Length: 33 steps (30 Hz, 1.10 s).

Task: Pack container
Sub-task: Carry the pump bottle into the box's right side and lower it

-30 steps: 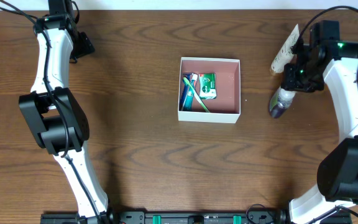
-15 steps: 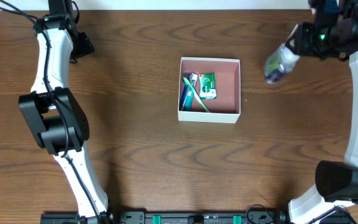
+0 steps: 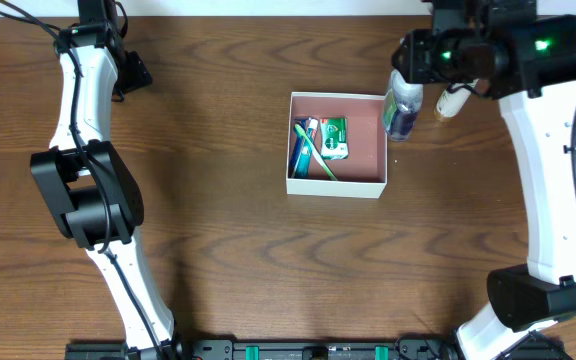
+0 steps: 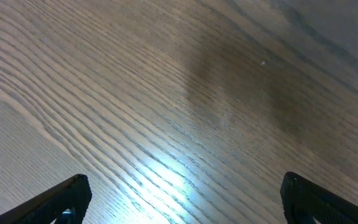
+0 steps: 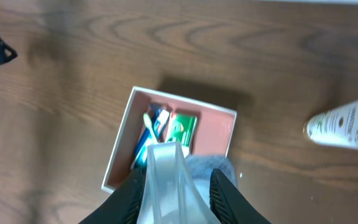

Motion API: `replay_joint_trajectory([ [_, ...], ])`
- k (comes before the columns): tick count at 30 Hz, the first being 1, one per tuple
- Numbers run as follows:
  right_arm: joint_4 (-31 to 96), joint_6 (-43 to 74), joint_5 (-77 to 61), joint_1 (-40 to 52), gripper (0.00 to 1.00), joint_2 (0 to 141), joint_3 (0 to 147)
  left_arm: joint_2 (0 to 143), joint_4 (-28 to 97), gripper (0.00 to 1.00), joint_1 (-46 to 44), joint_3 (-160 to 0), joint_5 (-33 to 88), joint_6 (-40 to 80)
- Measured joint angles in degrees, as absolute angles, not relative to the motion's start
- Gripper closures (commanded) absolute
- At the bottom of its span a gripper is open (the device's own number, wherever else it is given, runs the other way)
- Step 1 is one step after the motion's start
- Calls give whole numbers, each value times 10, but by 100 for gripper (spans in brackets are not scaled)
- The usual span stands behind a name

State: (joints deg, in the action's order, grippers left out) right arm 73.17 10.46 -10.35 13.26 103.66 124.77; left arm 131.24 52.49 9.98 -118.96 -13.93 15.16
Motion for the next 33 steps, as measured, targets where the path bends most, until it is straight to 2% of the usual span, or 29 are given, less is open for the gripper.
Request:
replay_joint_trajectory([
  [3,726,117,-92,144,82,1052,1248,1312,525,2,100,-1190,-139,152],
  [19,705,135,-67,172,71,1177,1248,1312,525,2,100,-1190,-139,152],
  [33,686,138,-38,172,64,1193,1247,1312,525,2,100,-1190,-139,152],
])
